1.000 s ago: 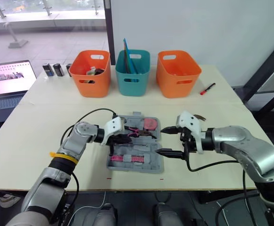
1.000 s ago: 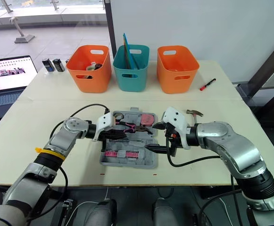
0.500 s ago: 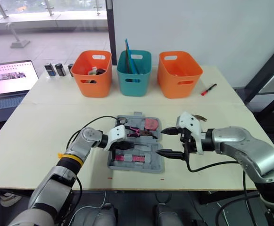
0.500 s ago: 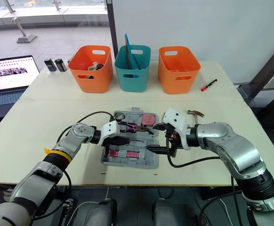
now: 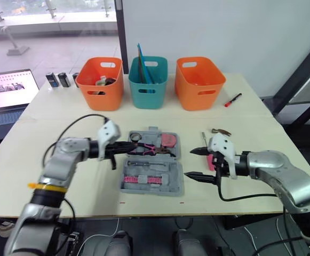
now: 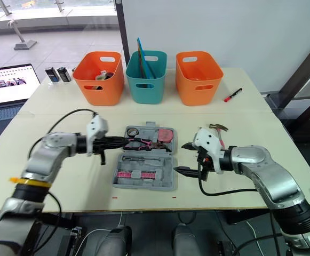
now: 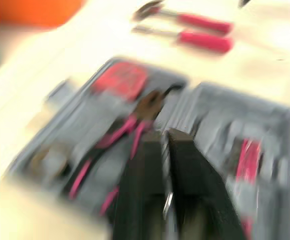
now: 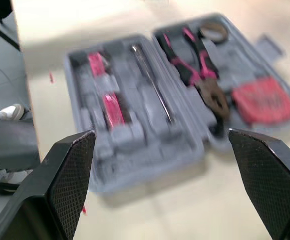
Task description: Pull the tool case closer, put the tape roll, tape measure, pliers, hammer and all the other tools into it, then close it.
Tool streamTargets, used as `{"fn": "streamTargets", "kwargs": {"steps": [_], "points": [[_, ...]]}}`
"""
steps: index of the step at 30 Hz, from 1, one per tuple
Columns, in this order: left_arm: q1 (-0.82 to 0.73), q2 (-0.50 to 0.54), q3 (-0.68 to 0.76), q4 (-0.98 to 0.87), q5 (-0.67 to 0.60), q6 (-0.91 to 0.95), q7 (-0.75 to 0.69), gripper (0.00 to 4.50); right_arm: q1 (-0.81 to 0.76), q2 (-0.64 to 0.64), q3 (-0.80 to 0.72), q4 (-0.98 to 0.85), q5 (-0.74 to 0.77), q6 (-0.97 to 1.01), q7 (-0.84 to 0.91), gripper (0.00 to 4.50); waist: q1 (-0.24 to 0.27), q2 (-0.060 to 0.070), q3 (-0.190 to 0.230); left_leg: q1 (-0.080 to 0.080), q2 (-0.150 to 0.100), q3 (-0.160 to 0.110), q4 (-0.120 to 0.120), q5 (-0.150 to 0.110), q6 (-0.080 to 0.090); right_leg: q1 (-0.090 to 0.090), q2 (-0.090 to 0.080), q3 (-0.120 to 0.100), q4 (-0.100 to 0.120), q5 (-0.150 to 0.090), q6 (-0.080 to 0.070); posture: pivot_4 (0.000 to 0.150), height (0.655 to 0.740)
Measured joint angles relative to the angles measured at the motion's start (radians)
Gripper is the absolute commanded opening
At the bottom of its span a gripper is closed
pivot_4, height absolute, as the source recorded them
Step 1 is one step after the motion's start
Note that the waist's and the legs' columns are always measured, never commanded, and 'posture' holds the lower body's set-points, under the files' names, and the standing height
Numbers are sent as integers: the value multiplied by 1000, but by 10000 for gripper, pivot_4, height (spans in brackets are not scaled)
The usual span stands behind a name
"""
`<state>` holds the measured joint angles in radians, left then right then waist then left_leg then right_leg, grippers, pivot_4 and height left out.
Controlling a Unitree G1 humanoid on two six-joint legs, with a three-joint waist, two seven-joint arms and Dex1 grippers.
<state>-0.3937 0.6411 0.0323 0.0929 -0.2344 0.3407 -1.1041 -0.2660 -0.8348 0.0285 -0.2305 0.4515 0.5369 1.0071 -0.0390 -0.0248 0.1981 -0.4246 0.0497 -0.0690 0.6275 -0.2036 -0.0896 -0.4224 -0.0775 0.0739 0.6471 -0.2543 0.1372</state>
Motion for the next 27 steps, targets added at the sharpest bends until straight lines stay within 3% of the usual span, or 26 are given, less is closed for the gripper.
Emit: {"fn": "streamTargets", "kwargs": {"steps": [5,6,11,16,22,27], "points": [[207,85,177,40,1,-87,77,42591,77,-18,-98,200,-15,-161,82,45000,-2,0,0,0,0,0,1,0,0,0,0,0,0,0,-1,1500,7344],[245,97,209,54,-1,-117,89,43860,88,-18,-118,238,-19,-203,91,45000,-3,0,0,0,0,1,1,0,0,0,0,0,-1,0,-1,1500,7344],[476,108,424,138,-15,-263,166,43860,134,-12,-246,500,-45,-397,100,45000,-6,0,0,1,0,2,-1,0,0,0,-1,0,-2,0,-2,1500,7344],[634,88,545,144,-53,-327,192,43860,149,-9,-282,624,-59,-492,102,45000,-6,0,0,2,0,4,-1,0,0,0,-2,1,-2,1,-3,1500,7344],[729,67,605,77,-96,-339,204,43860,146,2,-284,615,-64,-487,96,45000,-6,0,0,2,0,5,-1,0,-1,-1,-3,2,-3,1,-3,1500,7344],[695,90,583,48,-103,-351,198,43860,133,5,-271,532,-64,-436,80,45000,-3,0,0,2,0,5,-1,0,-1,-1,-3,2,-3,1,-3,1500,7344]]}}
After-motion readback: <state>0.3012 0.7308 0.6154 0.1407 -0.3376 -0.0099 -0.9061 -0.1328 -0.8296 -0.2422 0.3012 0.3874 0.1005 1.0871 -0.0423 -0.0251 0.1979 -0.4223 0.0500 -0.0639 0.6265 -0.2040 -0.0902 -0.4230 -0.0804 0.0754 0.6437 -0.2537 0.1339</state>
